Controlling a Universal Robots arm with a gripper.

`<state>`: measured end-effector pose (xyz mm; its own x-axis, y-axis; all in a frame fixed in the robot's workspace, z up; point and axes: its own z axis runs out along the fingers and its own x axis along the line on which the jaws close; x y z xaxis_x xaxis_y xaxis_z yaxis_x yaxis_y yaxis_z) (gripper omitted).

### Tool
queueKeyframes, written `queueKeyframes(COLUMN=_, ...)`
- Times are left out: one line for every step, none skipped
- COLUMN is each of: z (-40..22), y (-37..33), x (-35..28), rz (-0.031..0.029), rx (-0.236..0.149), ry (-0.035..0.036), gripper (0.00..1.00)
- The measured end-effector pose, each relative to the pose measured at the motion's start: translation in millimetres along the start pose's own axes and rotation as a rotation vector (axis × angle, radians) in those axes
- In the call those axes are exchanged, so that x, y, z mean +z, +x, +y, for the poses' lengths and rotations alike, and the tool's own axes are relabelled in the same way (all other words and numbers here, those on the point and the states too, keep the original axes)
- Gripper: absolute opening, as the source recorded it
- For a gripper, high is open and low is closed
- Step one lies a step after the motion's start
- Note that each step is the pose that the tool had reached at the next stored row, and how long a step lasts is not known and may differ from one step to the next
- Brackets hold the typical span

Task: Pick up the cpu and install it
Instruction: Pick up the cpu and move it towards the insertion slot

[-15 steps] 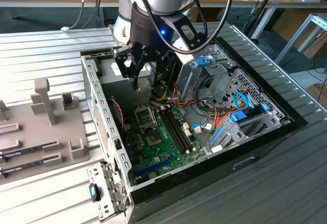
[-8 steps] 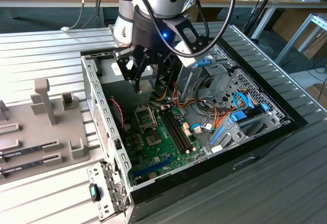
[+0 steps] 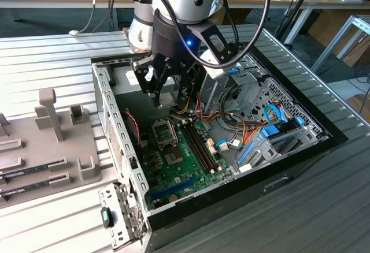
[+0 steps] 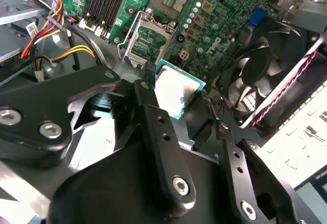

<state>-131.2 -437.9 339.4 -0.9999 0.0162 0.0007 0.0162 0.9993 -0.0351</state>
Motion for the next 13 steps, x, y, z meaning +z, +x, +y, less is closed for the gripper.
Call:
queueKeyframes(z=-0.3, y=-0.4, x=0.3, rz=0.0, rx=0.0, ry=0.0004, gripper=0.47)
queueKeyframes(z=-0.9, y=-1.1, x=0.9, rz=0.0, rx=0.0, ry=0.001, gripper=0.47)
queueKeyframes(z=-1.4, y=-1.7, x=1.5, rz=0.0, rx=0.0, ry=0.0015, gripper=0.47)
queueKeyframes(z=-1.8, y=-2.2, x=1.9, rz=0.0, rx=0.0, ry=0.0018, gripper=0.47)
queueKeyframes(z=-2.2, y=-2.5, x=2.2, rz=0.0, rx=0.0, ry=0.0021, gripper=0.47)
queueKeyframes(z=-2.7, y=-3.0, x=2.8, rz=-0.0001, rx=0.0, ry=0.0023, gripper=0.47)
queueKeyframes(z=-3.7, y=-3.9, x=3.6, rz=-0.0001, rx=0.0, ry=0.0029, gripper=0.47)
queueKeyframes(z=-4.3, y=-4.4, x=4.1, rz=-0.0001, rx=0.0, ry=0.0033, gripper=0.47)
queueKeyframes(z=-5.7, y=-5.7, x=5.5, rz=-0.0001, rx=0.0, ry=0.0044, gripper=0.47)
queueKeyframes(z=-6.3, y=-6.2, x=6.1, rz=-0.0001, rx=0.0, ry=0.0048, gripper=0.47)
queueKeyframes(z=-6.7, y=-6.5, x=6.5, rz=-0.0001, rx=0.0, ry=0.0052, gripper=0.47)
queueKeyframes(z=-7.1, y=-6.8, x=6.8, rz=-0.0002, rx=0.0, ry=0.0054, gripper=0.47)
queueKeyframes(z=-8.1, y=-7.7, x=7.8, rz=-0.0002, rx=0.0, ry=0.0062, gripper=0.47)
